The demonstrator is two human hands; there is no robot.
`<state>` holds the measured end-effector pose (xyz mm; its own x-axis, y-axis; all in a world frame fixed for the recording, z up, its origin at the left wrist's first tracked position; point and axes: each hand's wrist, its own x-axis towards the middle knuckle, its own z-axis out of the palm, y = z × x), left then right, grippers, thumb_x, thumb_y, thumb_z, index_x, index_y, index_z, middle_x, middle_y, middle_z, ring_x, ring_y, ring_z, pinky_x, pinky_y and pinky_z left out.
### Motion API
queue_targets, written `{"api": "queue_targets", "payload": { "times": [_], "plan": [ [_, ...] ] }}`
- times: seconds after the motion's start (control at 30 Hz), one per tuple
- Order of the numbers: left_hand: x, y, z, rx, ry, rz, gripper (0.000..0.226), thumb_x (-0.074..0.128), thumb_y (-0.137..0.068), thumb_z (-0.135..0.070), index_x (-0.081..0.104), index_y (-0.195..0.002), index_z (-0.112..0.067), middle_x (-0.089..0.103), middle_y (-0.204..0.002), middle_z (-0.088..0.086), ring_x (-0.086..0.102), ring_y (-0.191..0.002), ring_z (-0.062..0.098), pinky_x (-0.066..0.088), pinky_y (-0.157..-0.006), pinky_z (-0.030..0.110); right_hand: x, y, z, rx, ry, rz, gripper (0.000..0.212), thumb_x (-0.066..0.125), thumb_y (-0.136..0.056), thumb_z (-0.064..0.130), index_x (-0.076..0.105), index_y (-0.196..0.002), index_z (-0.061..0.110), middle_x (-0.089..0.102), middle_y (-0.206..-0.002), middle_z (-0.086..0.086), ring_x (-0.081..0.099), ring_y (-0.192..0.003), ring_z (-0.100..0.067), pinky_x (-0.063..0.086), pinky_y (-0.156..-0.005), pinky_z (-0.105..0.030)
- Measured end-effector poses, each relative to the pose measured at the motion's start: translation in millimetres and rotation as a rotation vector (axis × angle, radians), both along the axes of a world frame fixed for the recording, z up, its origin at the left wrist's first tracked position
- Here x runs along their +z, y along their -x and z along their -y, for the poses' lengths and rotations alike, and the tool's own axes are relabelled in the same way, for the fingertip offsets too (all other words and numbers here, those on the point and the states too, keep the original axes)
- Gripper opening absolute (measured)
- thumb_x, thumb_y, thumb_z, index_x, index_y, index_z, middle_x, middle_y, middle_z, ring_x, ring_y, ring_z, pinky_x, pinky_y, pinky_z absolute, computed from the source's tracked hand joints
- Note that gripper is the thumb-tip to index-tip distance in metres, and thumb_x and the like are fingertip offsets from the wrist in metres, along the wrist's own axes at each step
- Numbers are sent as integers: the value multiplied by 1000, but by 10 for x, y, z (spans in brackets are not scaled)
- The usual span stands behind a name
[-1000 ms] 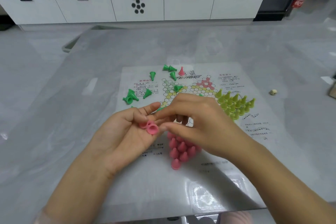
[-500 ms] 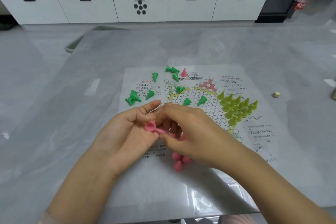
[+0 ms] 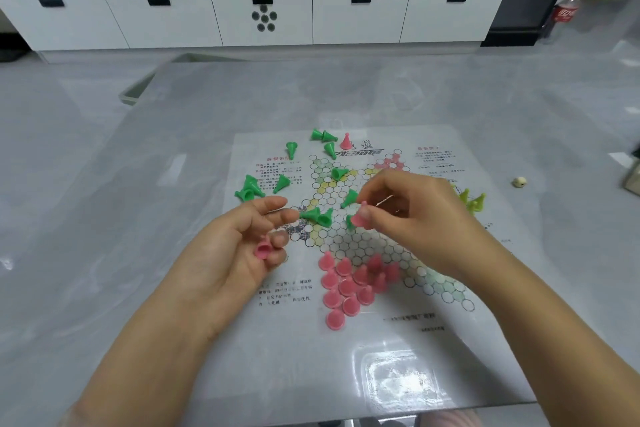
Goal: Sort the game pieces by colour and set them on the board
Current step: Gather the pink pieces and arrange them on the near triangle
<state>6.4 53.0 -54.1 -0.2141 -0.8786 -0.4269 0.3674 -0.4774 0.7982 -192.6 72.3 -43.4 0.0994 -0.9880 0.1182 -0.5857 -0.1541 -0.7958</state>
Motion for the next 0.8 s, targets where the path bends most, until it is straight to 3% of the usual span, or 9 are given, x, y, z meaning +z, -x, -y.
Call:
{"api": "queue_targets", "payload": {
  "times": [0.13,0.3,0.53,0.8],
  "plan": [
    [4,14,-3,37,189,324,22,43,-80,2,61,-77,-11,64,-58,-2,40,-39,7,29,-34,15,-46,-12,-9,40,-13,-228,9,64,-82,15,65,-85,23,67,-74,17,63,-75,3,51,-73,-19],
    [-5,60,-40,1,221,398,25,44,-82,0,64,-75,-13,65,-60,-2,41,-40,7,30,-35,14,-97,-90,4,96,-49,-391,12,60,-83,17,64,-93,22,70,-88,6,64,-83,-13,53,-76,-37],
    [9,8,3,-31,136,257,23,38,-86,-5,60,-80,-9,63,-56,-1,42,-39,7,29,-34,15,-120,-78,43,111,-73,-449,11,58,-85,22,68,-88,23,72,-78,6,64,-71,-8,51,-69,-28],
    [13,-5,3,-36,127,243,23,37,-87,-6,60,-82,-9,62,-55,-2,42,-38,7,30,-34,15,-112,-70,39,114,-119,-453,15,56,-86,20,70,-81,20,72,-74,5,63,-64,-5,51,-62,-21]
  ]
}}
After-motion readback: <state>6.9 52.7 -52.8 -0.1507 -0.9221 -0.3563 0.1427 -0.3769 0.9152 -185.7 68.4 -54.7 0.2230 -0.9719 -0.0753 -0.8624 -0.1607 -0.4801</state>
